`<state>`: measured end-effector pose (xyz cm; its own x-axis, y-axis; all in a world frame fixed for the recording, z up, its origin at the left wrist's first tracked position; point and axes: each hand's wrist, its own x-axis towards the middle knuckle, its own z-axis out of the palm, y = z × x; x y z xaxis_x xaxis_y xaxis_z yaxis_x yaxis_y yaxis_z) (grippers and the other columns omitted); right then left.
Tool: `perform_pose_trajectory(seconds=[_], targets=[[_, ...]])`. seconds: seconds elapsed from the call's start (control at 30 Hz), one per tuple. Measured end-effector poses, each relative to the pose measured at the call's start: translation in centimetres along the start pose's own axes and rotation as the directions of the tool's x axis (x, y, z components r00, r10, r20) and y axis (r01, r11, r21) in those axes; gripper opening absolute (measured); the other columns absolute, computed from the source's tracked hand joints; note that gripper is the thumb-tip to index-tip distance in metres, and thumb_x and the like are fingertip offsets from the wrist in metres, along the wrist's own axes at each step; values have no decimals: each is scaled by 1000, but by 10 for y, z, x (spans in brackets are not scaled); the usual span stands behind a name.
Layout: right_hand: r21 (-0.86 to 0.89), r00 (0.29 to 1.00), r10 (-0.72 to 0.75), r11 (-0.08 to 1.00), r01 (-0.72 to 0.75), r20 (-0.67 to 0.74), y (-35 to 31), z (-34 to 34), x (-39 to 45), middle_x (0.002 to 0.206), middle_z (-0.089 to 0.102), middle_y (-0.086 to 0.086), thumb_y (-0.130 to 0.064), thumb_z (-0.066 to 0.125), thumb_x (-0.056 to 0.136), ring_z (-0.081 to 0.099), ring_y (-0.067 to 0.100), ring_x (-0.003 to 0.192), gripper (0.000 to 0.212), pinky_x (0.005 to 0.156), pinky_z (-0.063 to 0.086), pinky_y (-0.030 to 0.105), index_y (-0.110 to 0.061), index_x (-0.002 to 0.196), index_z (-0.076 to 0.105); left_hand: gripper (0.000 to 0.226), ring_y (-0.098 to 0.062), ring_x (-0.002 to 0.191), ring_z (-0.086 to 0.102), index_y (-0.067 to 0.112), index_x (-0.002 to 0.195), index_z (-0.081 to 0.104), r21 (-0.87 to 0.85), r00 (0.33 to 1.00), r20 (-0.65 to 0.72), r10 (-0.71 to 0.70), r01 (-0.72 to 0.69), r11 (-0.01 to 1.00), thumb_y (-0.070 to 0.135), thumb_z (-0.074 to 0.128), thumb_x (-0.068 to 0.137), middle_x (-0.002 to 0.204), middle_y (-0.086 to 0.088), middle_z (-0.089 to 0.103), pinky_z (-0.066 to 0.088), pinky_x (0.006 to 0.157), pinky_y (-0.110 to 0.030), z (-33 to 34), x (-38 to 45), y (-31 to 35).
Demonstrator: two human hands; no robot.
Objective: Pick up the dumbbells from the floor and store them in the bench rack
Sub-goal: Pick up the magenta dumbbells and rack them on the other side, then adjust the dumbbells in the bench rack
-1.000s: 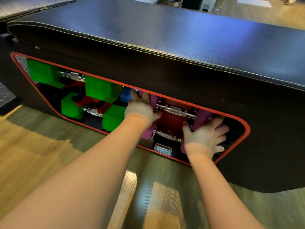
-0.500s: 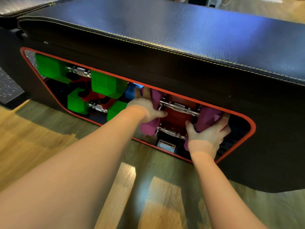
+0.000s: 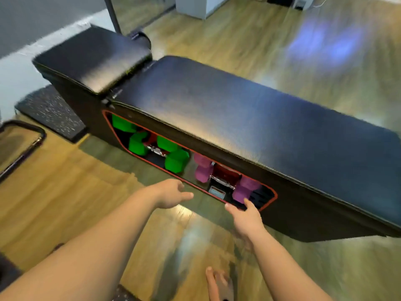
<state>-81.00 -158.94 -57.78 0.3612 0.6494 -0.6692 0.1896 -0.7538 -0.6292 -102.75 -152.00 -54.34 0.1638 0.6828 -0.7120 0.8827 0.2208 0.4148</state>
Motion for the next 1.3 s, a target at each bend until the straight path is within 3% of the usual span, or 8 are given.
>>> perform_pose_trajectory(seconds=[0.1, 0.2, 0.37, 0.53, 0.73, 0.87, 1.2, 1.3], targets=[[21, 995, 2, 1000, -5, 98, -24, -45, -96, 130, 55, 8, -27, 67, 91, 64, 28, 93, 52, 54, 53, 31, -17, 139, 50, 61, -19, 124, 55, 13, 136, 54, -93, 995, -99, 14, -23, 995, 56, 54, 93, 138, -3, 58, 40, 100, -26, -23, -106, 20], [26, 992, -32, 999, 29, 124, -57, -108, -215, 96, 58, 1, -19, 61, 95, 54, 20, 66, 30, 49, 46, 28, -16, 125, 58, 56, -15, 117, 56, 16, 132, 57, -200, 999, -42, 35, -43, 979, 56, 53, 93, 132, 0, 60, 42, 97, -26, -33, -226, 51], [49, 972, -183, 983, 177, 150, -90, -186, -375, 91, 62, 5, -20, 60, 95, 61, 18, 66, 14, 57, 49, 28, -23, 107, 67, 33, -8, 110, 59, 24, 116, 63, -359, 988, -102, 113, -143, 922, 48, 54, 96, 114, 12, 64, 46, 94, -24, -33, -395, 107], [5, 946, -273, 961, 276, 177, -91, -235, -457, 102, 66, 3, -25, 58, 96, 68, 16, 72, 12, 57, 51, 23, -27, 104, 67, 28, -3, 104, 59, 34, 107, 64, -377, 960, -237, 149, -233, 897, 55, 53, 93, 109, 15, 66, 50, 95, -31, -22, -475, 150], [-73, 908, -372, 917, 391, 193, -73, -287, -479, 100, 68, 4, -27, 58, 95, 67, 14, 70, 16, 54, 46, 19, -24, 108, 67, 23, -3, 100, 58, 29, 107, 64, -409, 912, -369, 179, -332, 850, 46, 53, 96, 105, 15, 64, 47, 83, -26, -1, -514, 203], [-58, 900, -402, 908, 416, 172, -56, -325, -470, 101, 68, 5, -26, 58, 96, 67, 15, 71, 13, 52, 45, 16, -24, 105, 68, 21, -4, 101, 58, 29, 107, 64, -401, 902, -398, 166, -334, 853, 44, 55, 95, 106, 15, 64, 47, 89, -28, 24, -514, 233], [-6, 827, -523, 845, 535, 206, -45, -483, -392, 87, 66, 9, -17, 61, 95, 61, 17, 67, 7, 49, 42, 12, -20, 93, 68, 18, 1, 93, 58, 25, 108, 66, -404, 859, -495, 131, -361, 840, 35, 60, 95, 102, 12, 66, 42, 71, -15, 102, -478, 382], [-1, 805, -557, 822, 569, 204, -48, -532, -365, 82, 65, 6, -18, 62, 94, 61, 17, 62, 7, 56, 48, 22, -16, 96, 69, 16, -3, 95, 61, 26, 107, 66, -425, 846, -524, 102, -363, 829, 35, 60, 95, 100, 11, 68, 44, 72, -17, 124, -471, 429]])
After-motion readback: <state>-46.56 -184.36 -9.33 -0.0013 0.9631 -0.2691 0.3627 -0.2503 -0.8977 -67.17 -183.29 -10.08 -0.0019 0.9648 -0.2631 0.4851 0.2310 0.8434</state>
